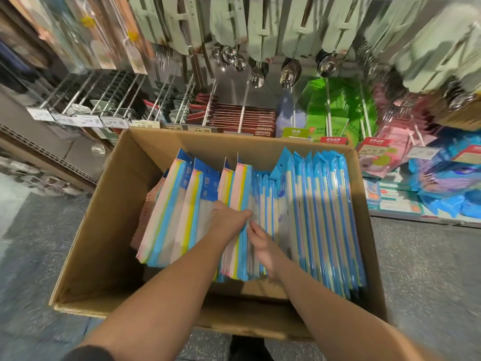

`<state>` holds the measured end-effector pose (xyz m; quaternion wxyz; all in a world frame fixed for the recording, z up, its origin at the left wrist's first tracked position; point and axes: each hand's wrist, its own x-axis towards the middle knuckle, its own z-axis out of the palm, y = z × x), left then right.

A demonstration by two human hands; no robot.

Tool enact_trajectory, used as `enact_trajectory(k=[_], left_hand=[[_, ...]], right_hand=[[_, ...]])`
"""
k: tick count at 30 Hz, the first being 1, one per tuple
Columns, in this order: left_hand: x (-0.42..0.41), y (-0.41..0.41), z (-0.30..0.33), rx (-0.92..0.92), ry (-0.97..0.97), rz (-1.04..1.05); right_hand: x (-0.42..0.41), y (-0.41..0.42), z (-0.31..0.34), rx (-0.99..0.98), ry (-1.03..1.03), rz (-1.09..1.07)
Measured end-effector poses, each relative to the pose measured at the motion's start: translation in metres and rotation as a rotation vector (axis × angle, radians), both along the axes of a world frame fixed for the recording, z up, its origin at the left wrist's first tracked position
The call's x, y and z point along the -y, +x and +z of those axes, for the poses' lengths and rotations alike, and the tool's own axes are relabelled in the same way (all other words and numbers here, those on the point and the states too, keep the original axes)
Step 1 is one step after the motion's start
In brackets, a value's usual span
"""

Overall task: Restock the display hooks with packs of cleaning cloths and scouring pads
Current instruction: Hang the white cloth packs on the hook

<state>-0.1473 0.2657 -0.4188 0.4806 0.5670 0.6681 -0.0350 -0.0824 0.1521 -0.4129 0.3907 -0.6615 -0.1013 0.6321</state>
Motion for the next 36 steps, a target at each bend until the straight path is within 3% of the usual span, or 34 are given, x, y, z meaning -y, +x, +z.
enact_trajectory(k=[3, 7, 12, 16, 21, 26, 32, 36], left_hand=[[-0.001, -0.006, 0.004, -0.016, 0.089, -0.083], [-0.001, -0.021, 0.021, 0.038, 0.148, -0.033], [0.018, -0.055, 0.082, 0.314, 0.218, 0.086], [0.052, -0.086, 0.146, 0.529, 0.242, 0.104], [0.132, -0.102, 0.215, 0.808, 0.161, 0.070], [0.240, -0.094, 0.248, 0.991, -0.056, 0.002], [0.344, -0.039, 0.263, 0.944, -0.221, -0.212], [0.403, 0.020, 0.268, 0.901, -0.187, -0.393]], right_hand=[[0.005, -0.006, 0.002, 0.011, 0.014, 0.001], [0.010, -0.005, 0.013, 0.185, 0.015, 0.037], [0.030, 0.012, 0.062, 0.406, 0.126, -0.030], [0.058, 0.030, 0.121, 0.468, 0.302, -0.182], [0.122, 0.032, 0.187, 0.266, 0.483, -0.286], [0.235, 0.026, 0.220, 0.042, 0.552, -0.337], [0.381, 0.049, 0.251, 0.005, 0.606, -0.520], [0.463, 0.076, 0.261, 0.032, 0.629, -0.643]])
